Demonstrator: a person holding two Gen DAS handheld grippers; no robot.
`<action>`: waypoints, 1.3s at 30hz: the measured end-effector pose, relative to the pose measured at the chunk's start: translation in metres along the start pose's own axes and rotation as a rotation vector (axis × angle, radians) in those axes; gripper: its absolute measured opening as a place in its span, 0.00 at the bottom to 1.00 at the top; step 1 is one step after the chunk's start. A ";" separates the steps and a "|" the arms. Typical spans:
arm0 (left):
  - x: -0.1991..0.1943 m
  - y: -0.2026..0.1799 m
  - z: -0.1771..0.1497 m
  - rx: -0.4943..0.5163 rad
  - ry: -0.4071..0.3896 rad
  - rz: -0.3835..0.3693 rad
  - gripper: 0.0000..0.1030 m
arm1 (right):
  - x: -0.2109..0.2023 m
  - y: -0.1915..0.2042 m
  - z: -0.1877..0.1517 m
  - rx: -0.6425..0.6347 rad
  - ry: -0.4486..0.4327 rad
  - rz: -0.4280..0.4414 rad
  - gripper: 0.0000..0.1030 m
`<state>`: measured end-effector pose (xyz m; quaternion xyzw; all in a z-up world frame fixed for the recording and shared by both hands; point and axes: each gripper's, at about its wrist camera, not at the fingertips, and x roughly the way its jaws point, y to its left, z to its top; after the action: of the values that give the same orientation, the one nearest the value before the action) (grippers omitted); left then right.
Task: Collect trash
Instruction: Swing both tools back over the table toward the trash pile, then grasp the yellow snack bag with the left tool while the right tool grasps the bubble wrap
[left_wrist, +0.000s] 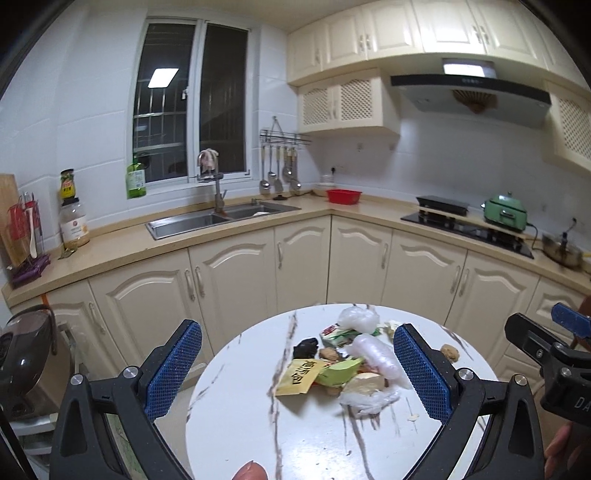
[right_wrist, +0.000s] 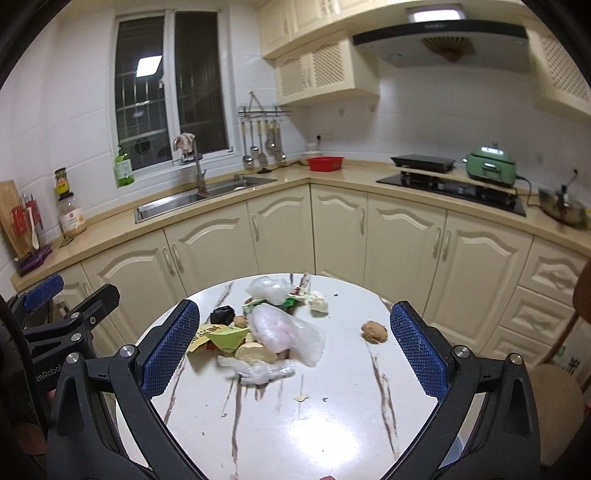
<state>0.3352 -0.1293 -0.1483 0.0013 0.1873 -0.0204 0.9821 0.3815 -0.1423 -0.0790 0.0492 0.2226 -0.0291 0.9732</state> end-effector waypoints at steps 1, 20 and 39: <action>-0.007 0.004 -0.002 -0.004 -0.004 0.002 0.99 | 0.000 0.002 0.000 -0.003 -0.001 0.004 1.00; -0.018 0.098 0.003 -0.066 0.196 0.029 0.99 | 0.072 -0.004 -0.027 -0.024 0.218 0.000 1.00; 0.065 0.140 0.022 -0.058 0.393 0.040 0.99 | 0.211 0.021 -0.116 -0.069 0.542 0.091 0.96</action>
<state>0.4092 0.0079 -0.1529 -0.0194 0.3759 0.0053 0.9265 0.5231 -0.1163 -0.2730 0.0318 0.4735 0.0363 0.8795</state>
